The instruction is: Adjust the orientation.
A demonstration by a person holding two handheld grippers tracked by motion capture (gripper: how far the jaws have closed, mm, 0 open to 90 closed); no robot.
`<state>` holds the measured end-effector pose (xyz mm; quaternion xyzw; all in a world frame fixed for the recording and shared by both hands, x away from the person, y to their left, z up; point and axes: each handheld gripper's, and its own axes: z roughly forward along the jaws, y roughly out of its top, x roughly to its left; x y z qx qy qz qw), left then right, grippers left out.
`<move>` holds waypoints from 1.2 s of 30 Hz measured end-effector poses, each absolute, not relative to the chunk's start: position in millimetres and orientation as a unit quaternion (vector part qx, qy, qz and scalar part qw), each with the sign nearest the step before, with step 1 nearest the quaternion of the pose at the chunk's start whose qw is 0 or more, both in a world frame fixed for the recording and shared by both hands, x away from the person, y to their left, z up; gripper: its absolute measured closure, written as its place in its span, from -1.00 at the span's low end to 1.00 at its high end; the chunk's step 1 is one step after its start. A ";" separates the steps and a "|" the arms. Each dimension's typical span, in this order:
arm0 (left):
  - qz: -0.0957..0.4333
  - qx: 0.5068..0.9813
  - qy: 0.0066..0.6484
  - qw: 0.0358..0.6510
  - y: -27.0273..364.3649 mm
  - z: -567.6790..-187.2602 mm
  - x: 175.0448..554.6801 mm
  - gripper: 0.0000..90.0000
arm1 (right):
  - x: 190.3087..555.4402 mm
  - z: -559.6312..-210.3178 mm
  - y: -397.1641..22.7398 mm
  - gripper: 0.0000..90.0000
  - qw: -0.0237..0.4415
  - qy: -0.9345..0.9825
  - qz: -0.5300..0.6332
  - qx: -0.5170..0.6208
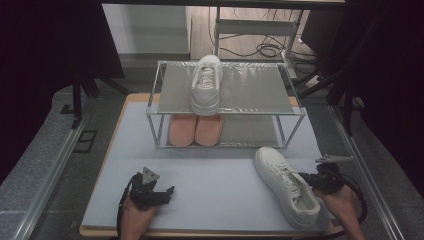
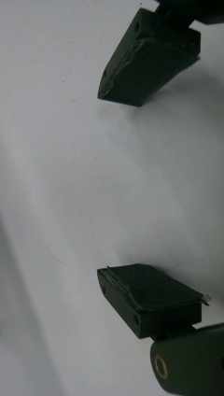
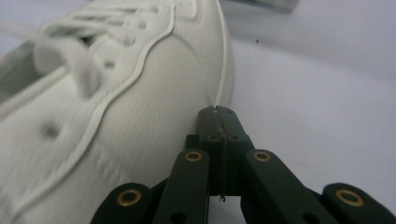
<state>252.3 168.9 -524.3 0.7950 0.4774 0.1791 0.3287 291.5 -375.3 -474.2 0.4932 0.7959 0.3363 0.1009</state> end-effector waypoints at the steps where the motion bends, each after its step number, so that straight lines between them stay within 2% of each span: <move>1: 0.179 0.795 0.477 0.329 168.9 -524.3 252.3 -0.71 | 288.9 -474.0 -376.7 1.00 0.099 0.798 0.334 0.492; 10: 0.179 0.795 0.478 0.329 168.9 -524.4 252.4 -0.71 | 282.0 -471.4 -371.6 1.00 0.081 0.798 0.341 0.491; 25: 0.179 0.795 0.478 0.329 168.9 -524.3 252.3 -0.71 | 297.8 -471.8 -321.0 1.00 0.064 0.824 0.350 0.441; 36: 0.179 0.795 0.477 0.329 168.9 -524.4 252.3 -0.71 | 315.7 -475.1 -285.8 1.00 0.033 0.842 0.352 0.407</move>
